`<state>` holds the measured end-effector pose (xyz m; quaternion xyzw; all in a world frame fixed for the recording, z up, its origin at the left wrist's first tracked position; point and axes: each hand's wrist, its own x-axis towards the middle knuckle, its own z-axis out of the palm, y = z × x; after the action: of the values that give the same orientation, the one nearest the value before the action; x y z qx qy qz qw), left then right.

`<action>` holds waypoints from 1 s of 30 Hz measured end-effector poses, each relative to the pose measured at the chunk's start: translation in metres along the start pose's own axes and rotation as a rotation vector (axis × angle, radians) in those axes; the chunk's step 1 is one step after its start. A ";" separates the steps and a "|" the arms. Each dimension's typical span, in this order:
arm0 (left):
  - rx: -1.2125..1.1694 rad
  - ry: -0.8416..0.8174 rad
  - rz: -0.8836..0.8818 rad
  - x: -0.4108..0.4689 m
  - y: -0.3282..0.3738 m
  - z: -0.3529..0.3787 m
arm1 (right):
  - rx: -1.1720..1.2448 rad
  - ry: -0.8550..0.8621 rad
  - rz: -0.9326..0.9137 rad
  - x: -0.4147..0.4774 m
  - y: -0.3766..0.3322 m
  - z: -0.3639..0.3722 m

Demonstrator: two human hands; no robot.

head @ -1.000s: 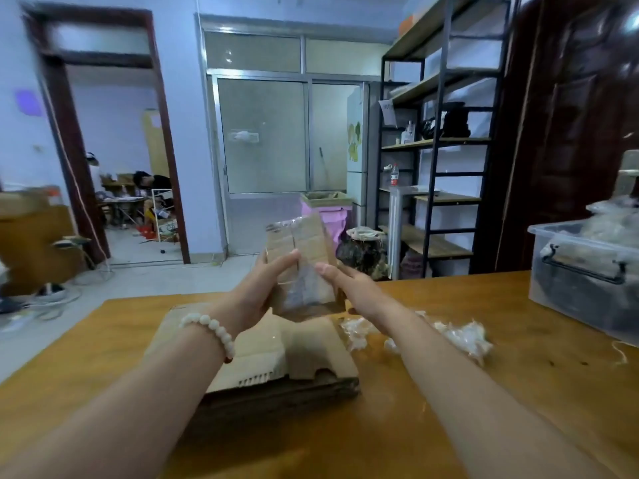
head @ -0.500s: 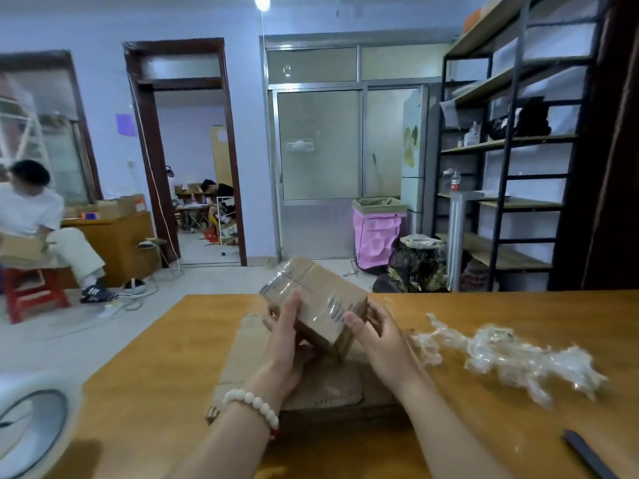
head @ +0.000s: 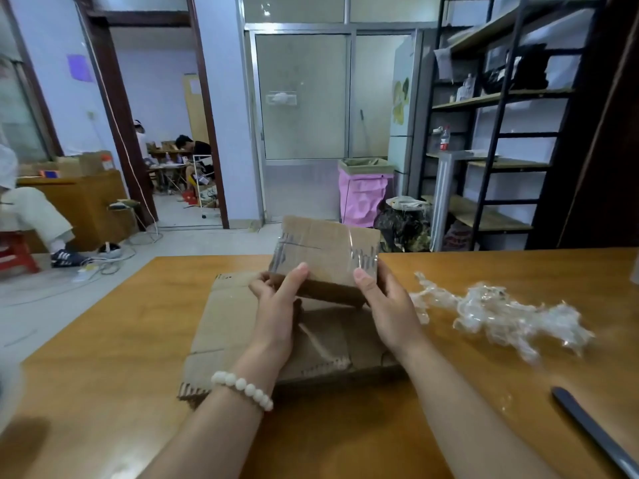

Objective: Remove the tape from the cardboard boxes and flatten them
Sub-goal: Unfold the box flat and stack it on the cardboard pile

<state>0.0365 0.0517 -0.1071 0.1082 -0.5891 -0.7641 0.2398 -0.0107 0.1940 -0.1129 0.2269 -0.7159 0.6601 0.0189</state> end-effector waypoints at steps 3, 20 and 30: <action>0.088 -0.046 0.032 -0.007 -0.001 -0.005 | 0.069 0.081 -0.001 -0.003 0.001 -0.004; 0.534 -0.093 0.436 -0.020 -0.017 -0.004 | 0.067 0.193 0.127 0.004 0.004 -0.012; 0.463 -0.156 0.176 -0.014 -0.005 -0.010 | 0.170 0.230 0.159 0.001 0.003 -0.012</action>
<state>0.0521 0.0510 -0.1166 0.0495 -0.7721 -0.5912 0.2280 -0.0155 0.2048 -0.1137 0.0934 -0.6661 0.7394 0.0290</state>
